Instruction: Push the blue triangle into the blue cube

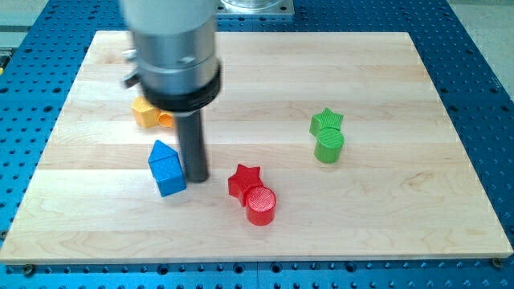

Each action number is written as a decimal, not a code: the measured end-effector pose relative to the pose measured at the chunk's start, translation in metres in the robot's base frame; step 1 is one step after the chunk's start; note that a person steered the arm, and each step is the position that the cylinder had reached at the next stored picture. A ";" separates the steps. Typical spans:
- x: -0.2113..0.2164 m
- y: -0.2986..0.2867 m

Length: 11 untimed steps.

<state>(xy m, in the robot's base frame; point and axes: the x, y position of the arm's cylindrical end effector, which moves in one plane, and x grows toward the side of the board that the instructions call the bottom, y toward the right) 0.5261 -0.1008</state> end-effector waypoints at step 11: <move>-0.039 -0.077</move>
